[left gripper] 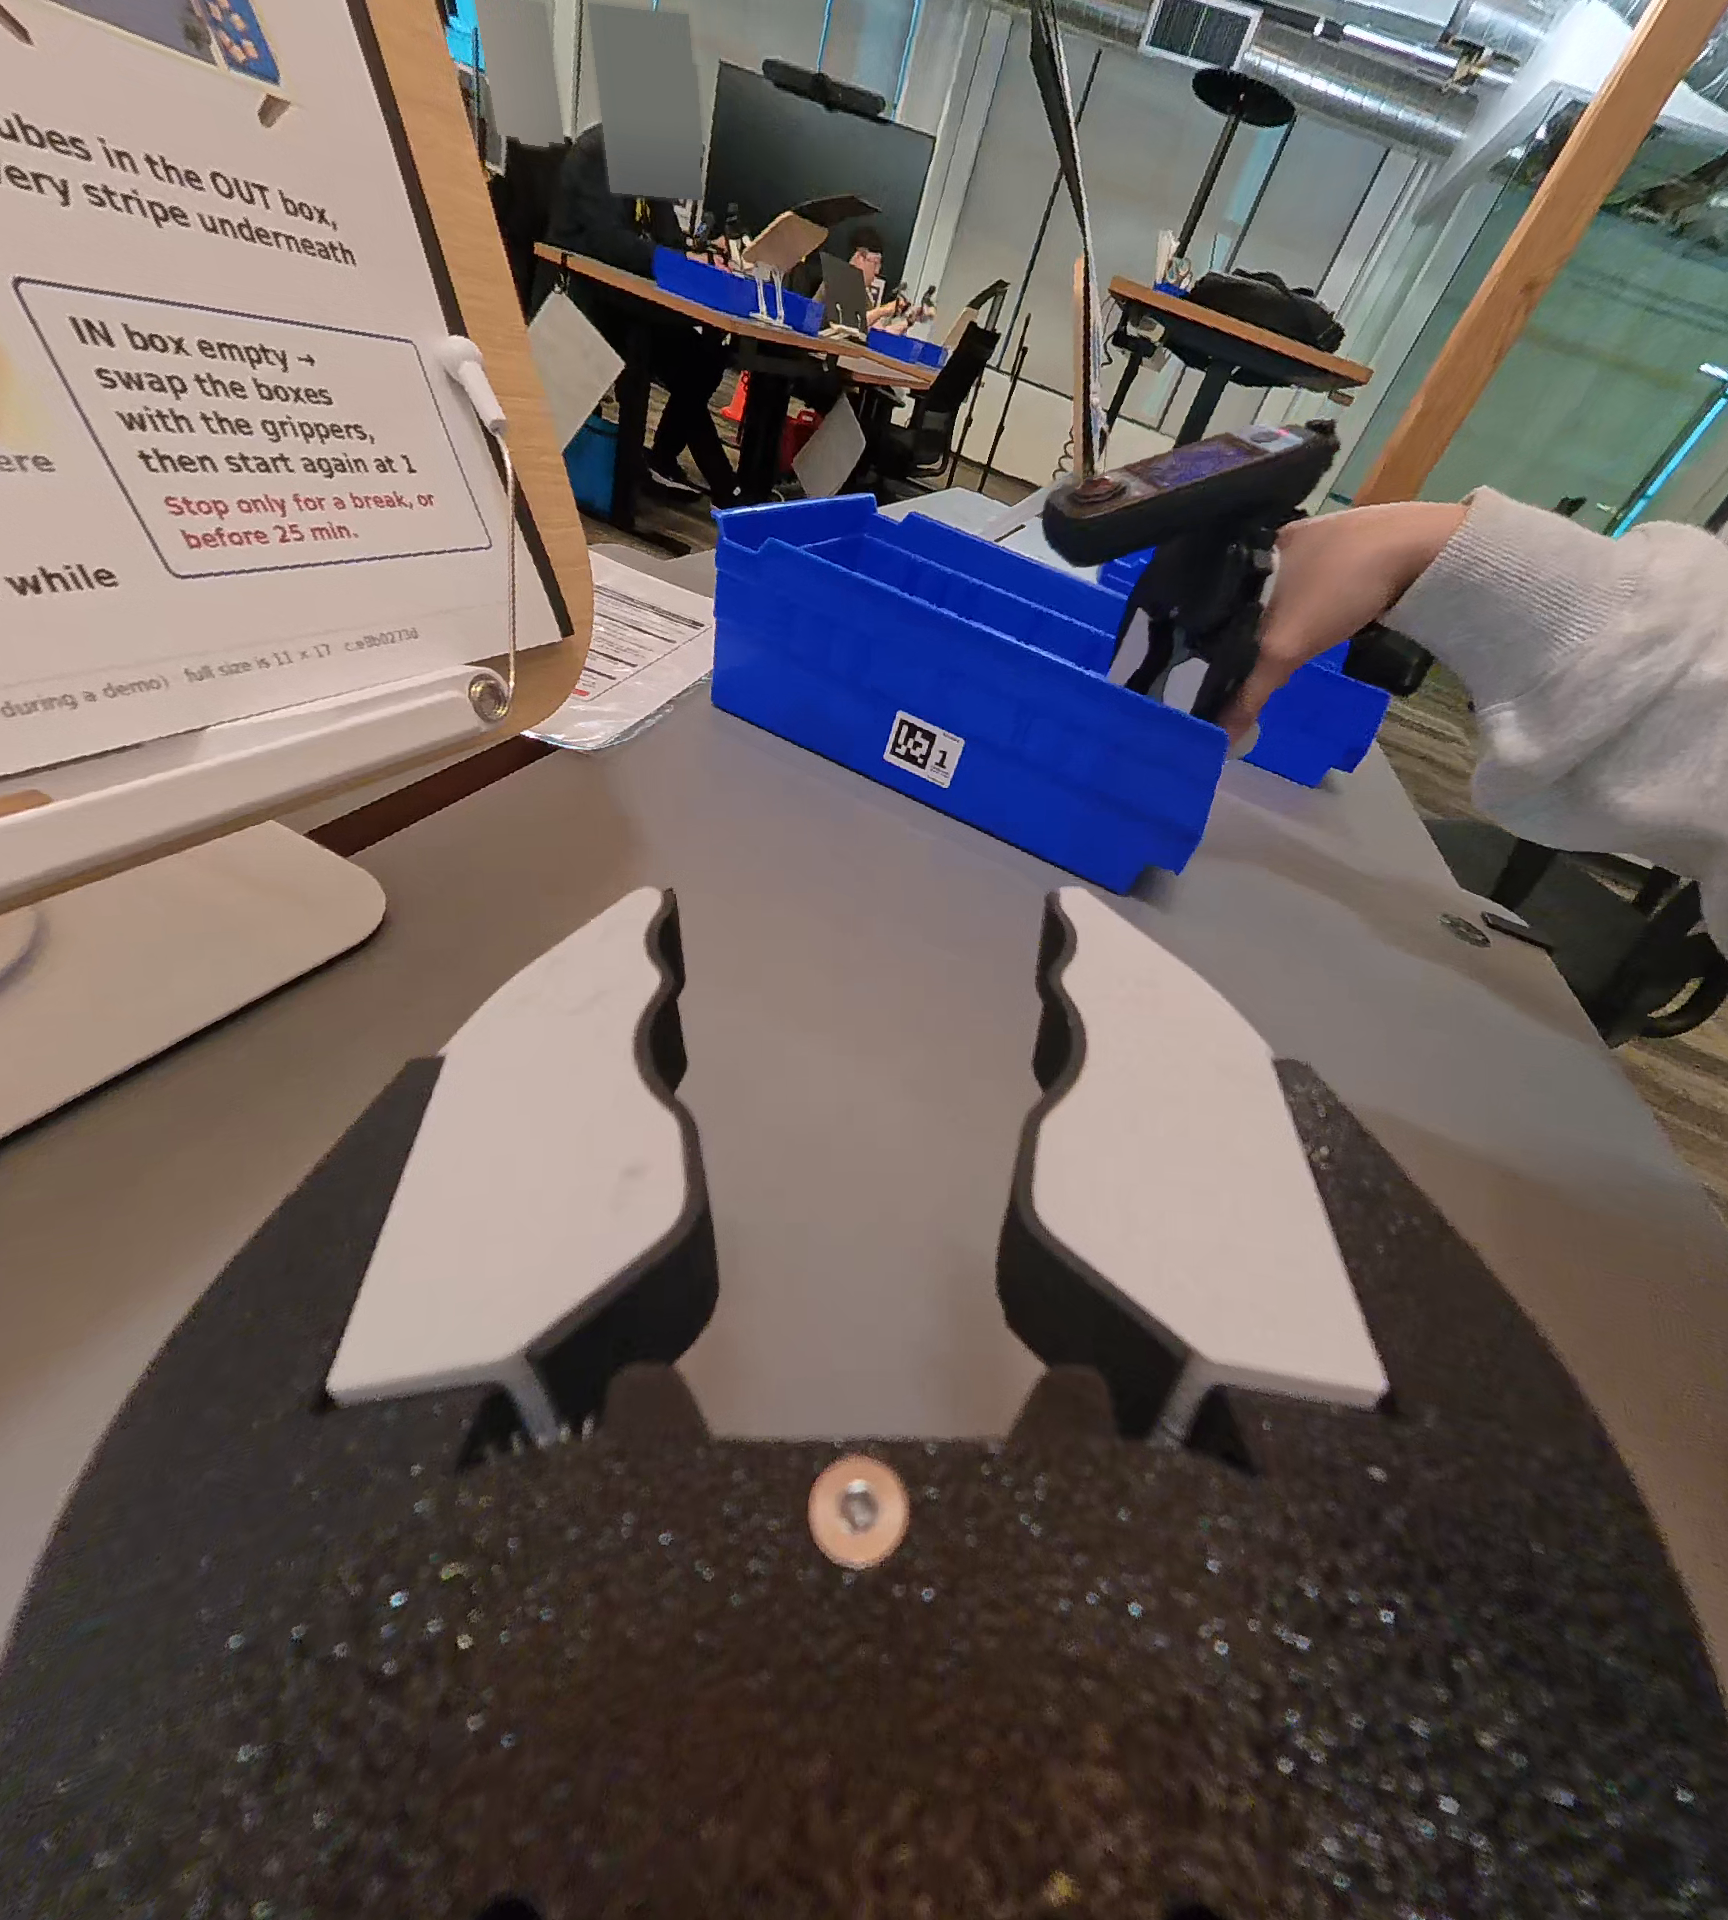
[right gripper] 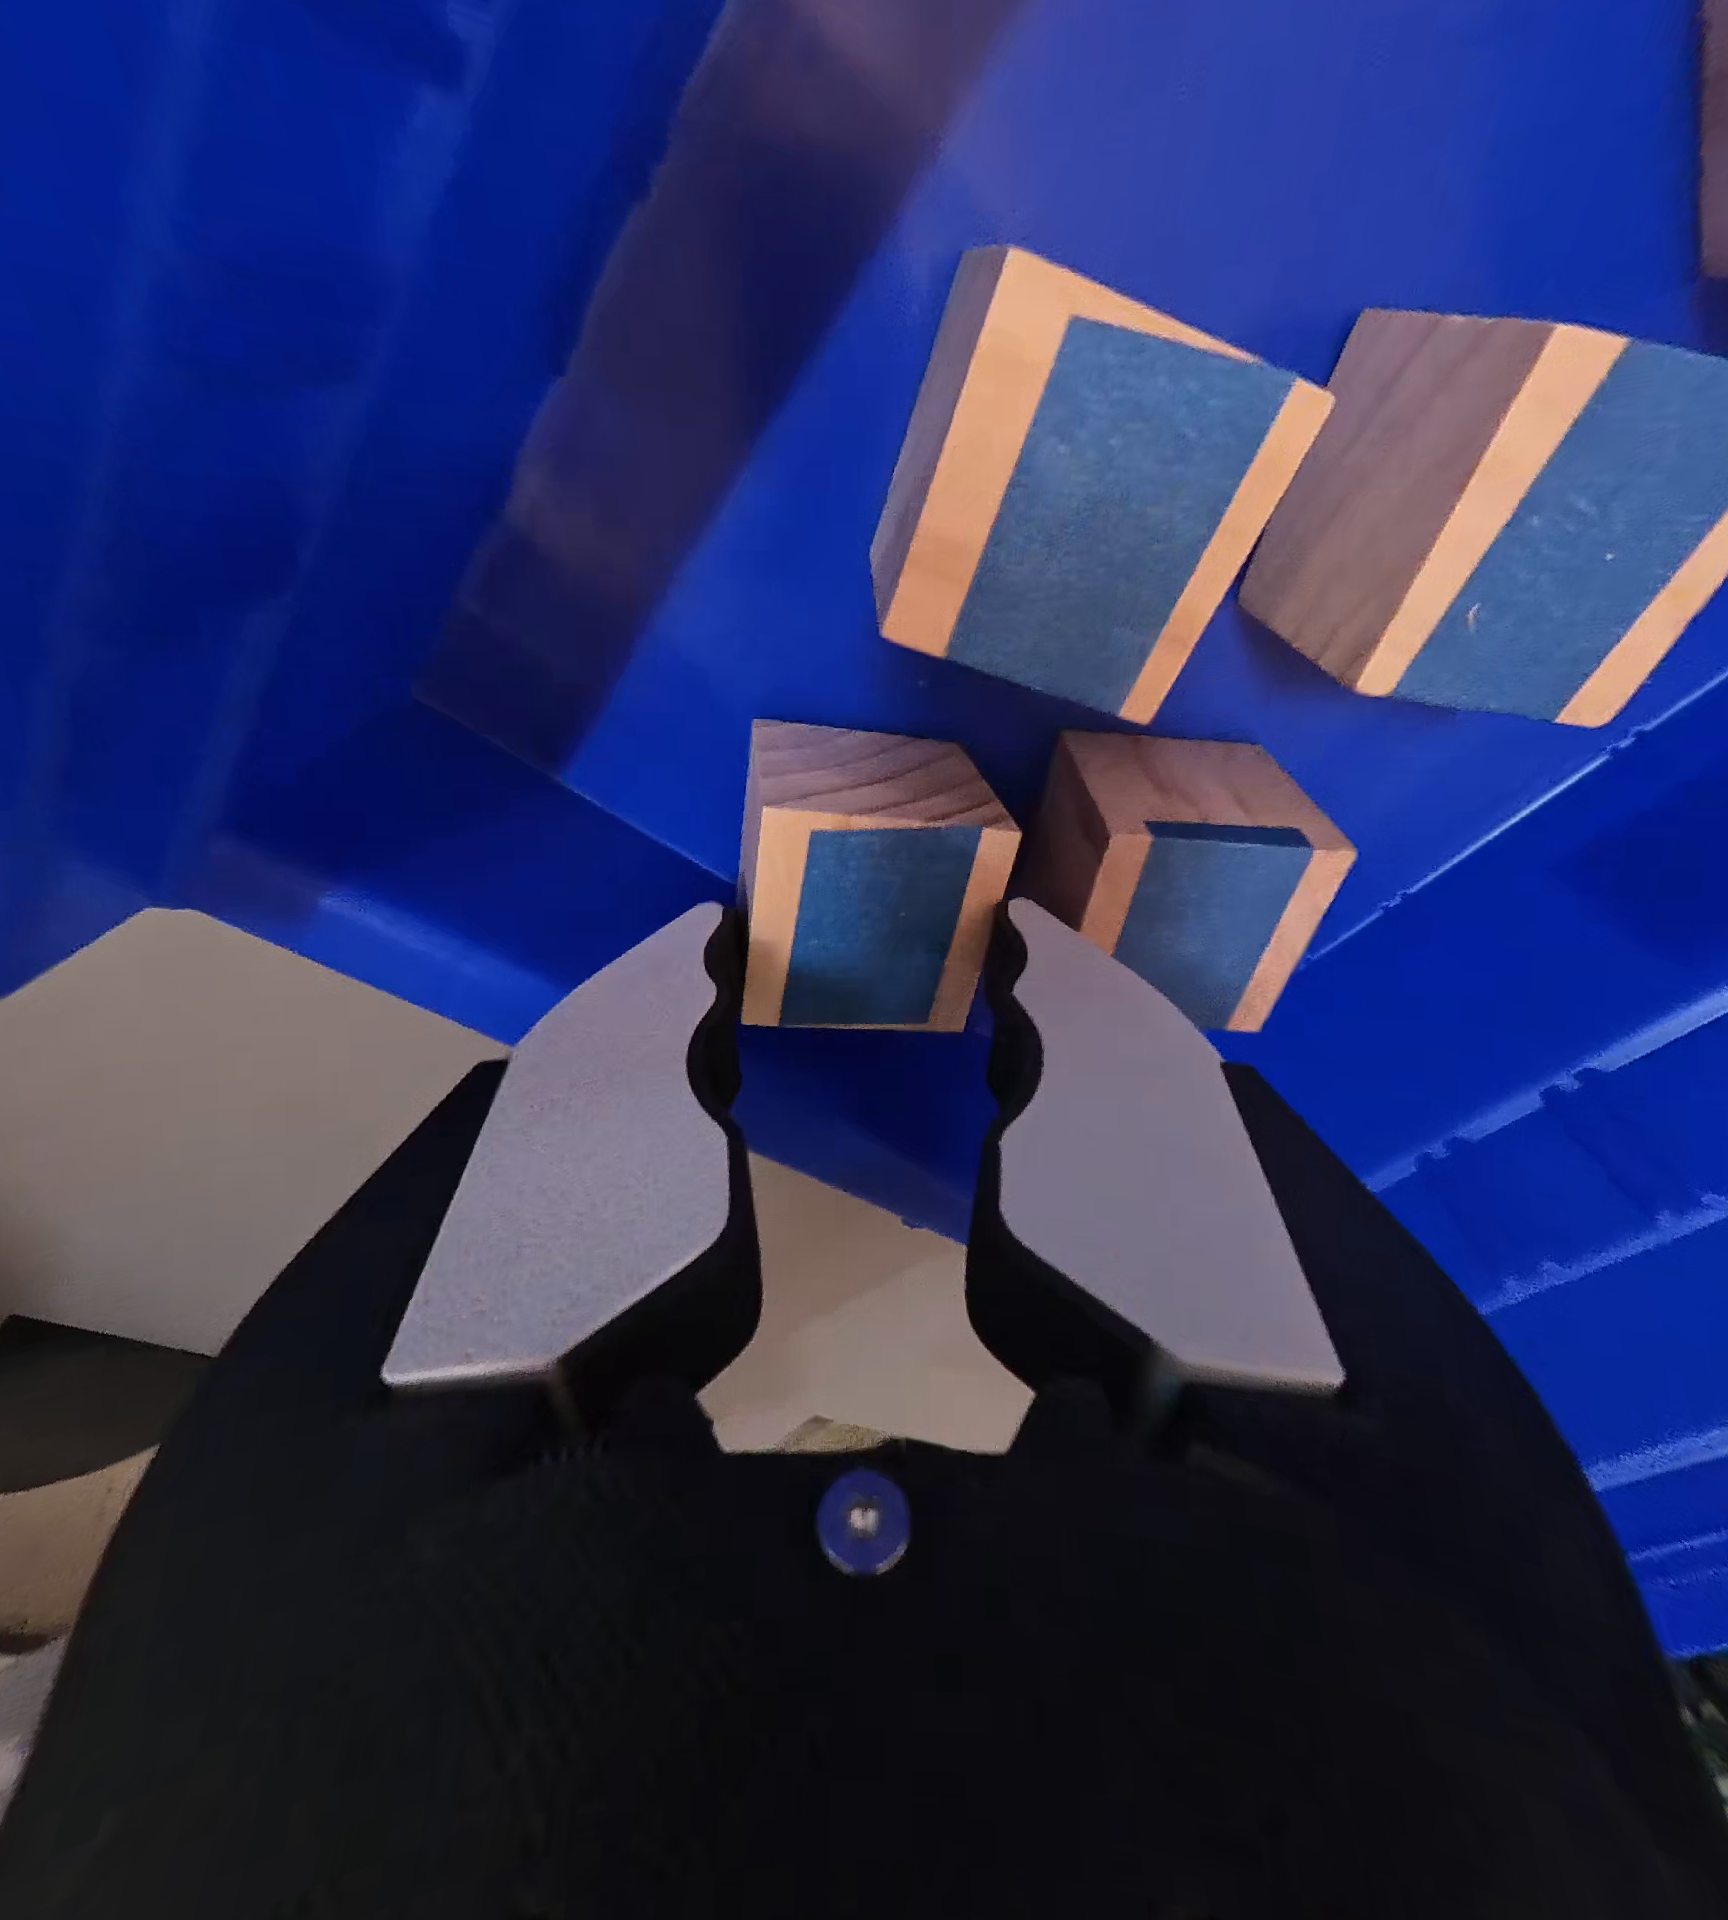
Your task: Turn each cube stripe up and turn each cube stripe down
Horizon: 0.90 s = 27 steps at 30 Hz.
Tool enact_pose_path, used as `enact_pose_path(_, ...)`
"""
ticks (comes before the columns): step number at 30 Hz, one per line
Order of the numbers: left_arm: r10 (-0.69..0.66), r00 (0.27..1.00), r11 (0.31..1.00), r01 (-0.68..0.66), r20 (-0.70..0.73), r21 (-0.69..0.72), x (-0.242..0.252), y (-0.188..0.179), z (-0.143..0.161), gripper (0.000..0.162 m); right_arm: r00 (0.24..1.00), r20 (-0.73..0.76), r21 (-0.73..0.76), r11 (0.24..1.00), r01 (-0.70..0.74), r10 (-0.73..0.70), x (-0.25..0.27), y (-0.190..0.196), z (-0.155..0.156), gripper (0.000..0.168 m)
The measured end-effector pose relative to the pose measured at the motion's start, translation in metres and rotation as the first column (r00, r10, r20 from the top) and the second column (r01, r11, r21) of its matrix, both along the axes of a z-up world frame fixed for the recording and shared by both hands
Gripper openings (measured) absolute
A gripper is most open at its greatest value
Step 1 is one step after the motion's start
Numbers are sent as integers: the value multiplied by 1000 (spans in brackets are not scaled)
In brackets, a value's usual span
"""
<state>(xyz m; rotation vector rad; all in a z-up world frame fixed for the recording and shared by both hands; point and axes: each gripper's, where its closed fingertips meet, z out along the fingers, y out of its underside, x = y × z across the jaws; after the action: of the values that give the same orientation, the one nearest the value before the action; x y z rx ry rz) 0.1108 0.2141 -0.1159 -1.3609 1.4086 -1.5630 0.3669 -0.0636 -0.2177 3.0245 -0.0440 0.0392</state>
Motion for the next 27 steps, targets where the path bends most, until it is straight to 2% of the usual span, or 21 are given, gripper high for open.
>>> enact_pose_path(15, -29, 999, 999, 29, 14, 24, -2, -10, 11, 65, 1000, -18, -90, 996, -12, 11, 2, 1, 2, 46)
enact_pose_path(18, -32, 999, 999, 31, 22, 24, -3, -11, 15, 65, 1000, -12, -97, 995, -18, 17, 2, 1, 2, 51)
enact_pose_path(22, -37, 998, 999, 36, 48, 22, -6, -13, 24, 65, 1000, -17, -25, 999, -24, 24, -2, 10, 5, 56)
enact_pose_path(27, -49, 997, 998, 46, 66, 45, -8, -18, 33, 65, 998, 38, 13, 998, -59, 59, -2, 6, 25, 66)
